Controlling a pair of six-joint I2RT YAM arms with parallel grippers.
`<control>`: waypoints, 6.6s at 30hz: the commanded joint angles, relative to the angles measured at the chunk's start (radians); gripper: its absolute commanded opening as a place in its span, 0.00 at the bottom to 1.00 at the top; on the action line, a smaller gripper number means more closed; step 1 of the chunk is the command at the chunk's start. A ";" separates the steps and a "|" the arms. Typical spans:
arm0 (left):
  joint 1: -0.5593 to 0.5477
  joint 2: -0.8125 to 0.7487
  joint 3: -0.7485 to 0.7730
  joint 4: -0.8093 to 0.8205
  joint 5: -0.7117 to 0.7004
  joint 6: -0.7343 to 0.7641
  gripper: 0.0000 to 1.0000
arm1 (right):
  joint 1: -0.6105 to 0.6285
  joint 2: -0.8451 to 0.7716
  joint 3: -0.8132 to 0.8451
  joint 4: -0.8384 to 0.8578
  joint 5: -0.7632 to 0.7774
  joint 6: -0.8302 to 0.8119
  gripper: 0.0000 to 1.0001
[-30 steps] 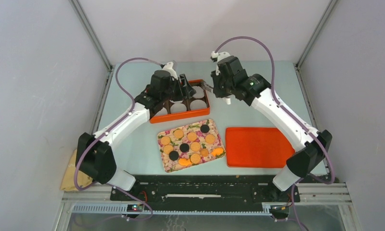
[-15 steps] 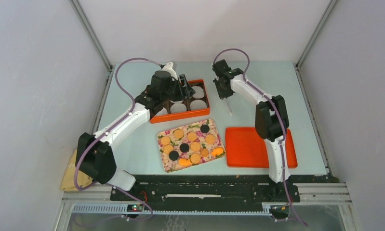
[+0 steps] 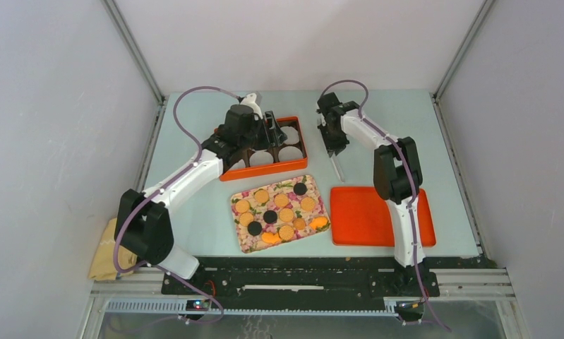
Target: Pack the cookies
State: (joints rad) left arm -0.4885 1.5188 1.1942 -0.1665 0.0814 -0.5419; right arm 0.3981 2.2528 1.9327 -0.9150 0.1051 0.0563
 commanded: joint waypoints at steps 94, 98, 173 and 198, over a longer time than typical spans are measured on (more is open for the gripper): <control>0.079 -0.259 -0.059 -0.104 -0.147 0.042 0.67 | 0.486 -0.783 -0.354 0.049 0.113 0.085 0.31; 0.079 -0.318 -0.103 -0.110 -0.163 0.043 0.67 | 0.577 -0.839 -0.441 0.053 0.127 0.115 0.32; 0.108 -0.757 -0.218 -0.350 -0.530 0.021 0.69 | 0.514 -0.104 0.279 0.157 -0.003 0.063 0.23; 0.108 -0.720 -0.290 -0.260 -0.410 0.026 0.69 | 0.655 -0.688 -0.366 0.248 0.157 0.133 0.18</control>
State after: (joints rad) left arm -0.3855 0.7792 0.9440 -0.4969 -0.3740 -0.5228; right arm 0.9756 1.7699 1.6577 -0.7269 0.1833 0.1505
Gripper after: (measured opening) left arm 0.692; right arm 0.383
